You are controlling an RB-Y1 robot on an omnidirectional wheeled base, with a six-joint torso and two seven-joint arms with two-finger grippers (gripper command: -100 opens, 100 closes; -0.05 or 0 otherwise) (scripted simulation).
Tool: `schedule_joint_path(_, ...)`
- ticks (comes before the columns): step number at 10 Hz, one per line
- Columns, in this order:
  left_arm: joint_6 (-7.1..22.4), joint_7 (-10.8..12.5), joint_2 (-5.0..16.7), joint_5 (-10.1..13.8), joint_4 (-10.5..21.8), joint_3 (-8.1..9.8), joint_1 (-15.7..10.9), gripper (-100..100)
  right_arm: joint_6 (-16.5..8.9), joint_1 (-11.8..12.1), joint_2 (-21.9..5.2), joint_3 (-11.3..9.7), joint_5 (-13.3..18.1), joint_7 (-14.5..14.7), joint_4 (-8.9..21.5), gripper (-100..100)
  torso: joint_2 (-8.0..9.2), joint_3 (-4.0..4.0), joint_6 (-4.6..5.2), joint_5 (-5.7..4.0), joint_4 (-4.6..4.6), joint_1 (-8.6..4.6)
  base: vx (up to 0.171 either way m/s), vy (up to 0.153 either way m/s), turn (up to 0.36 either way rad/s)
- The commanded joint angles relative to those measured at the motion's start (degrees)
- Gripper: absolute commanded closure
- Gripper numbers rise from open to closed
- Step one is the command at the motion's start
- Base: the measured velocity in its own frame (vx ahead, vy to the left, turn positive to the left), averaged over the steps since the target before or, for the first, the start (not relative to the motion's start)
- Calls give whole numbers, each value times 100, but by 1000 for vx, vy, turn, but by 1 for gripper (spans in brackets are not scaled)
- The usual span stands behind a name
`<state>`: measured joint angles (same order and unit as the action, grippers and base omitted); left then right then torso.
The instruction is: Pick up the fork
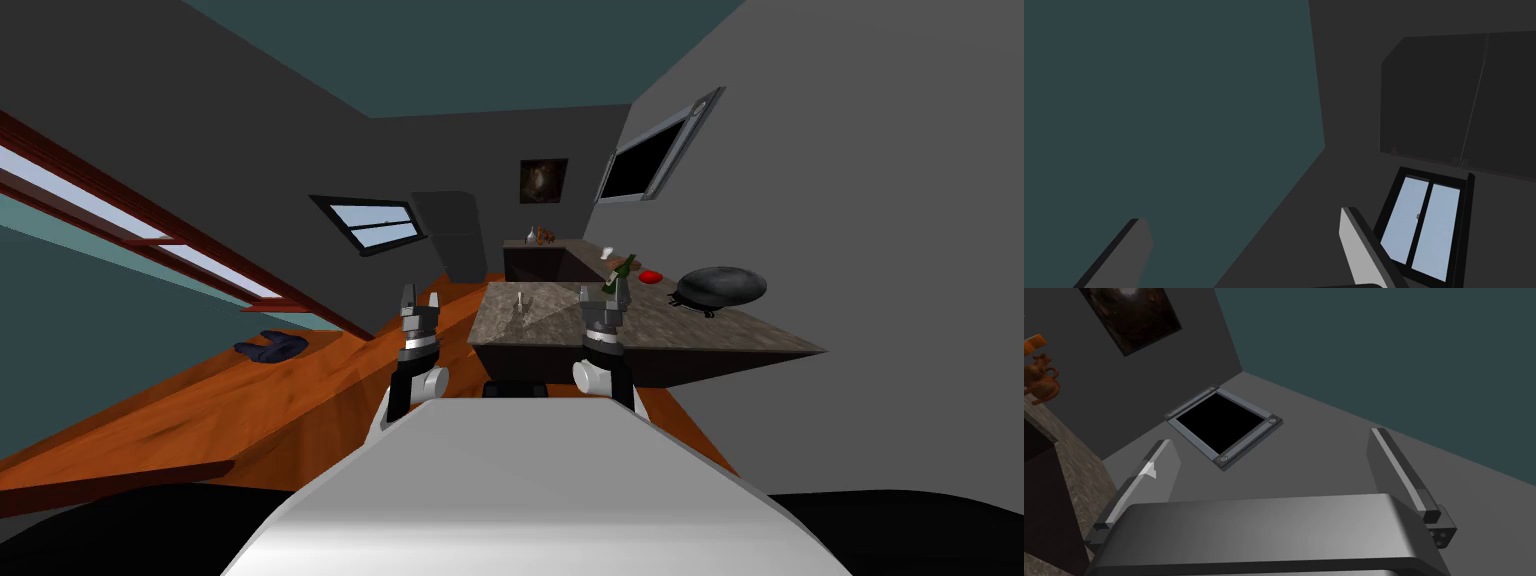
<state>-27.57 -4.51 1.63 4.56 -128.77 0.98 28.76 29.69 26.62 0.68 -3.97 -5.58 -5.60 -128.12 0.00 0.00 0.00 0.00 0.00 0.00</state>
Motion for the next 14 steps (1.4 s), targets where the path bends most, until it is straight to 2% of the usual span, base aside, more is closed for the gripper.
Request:
schedule_joint_path(1,0,0,0,0,0,0,0,0,30,33,-223,-8,75,-38,109,-100,0,0,0,0,0,0,-4,30,19)
schedule_joint_path(5,0,0,-1,0,0,-1,0,0,202,212,-951,-45,488,-253,693,-100,9,5,0,8,2,38,-24,106,32)
schedule_joint_path(6,0,0,-1,0,0,-1,-1,0,202,212,-1018,-45,488,-253,715,-100,13,7,-1,11,2,52,-39,108,9)
schedule_joint_path(8,0,0,-1,0,0,-1,-1,0,336,349,-1401,-66,790,-412,1097,-100,16,9,-1,8,3,38,-30,112,44)
schedule_joint_path(9,0,0,-1,0,0,-1,0,0,336,349,-1494,-66,790,-412,1167,-100,11,7,0,10,3,44,-6,100,7)
schedule_joint_path(10,0,0,-1,0,0,-1,0,0,413,429,-1704,-75,959,-502,1391,-100,6,3,0,9,2,37,-20,126,40)
schedule_joint_path(11,0,0,-1,0,0,-1,0,0,413,429,-1747,-75,959,-502,1421,-100,9,5,0,10,2,45,-18,93,7)
schedule_joint_path(12,0,0,-1,0,0,-1,0,0,496,517,-1954,-83,1136,-597,1643,-100,8,5,0,9,2,35,-28,102,35)
schedule_joint_path(13,0,0,-1,0,0,-1,-1,0,496,517,-2008,-83,1136,-597,1691,-100,10,6,-1,8,2,37,-31,90,17)
schedule_joint_path(14,0,0,-1,0,0,-1,0,0,583,613,-2252,-91,1321,-695,1882,-100,13,8,1,9,3,31,-43,94,31)
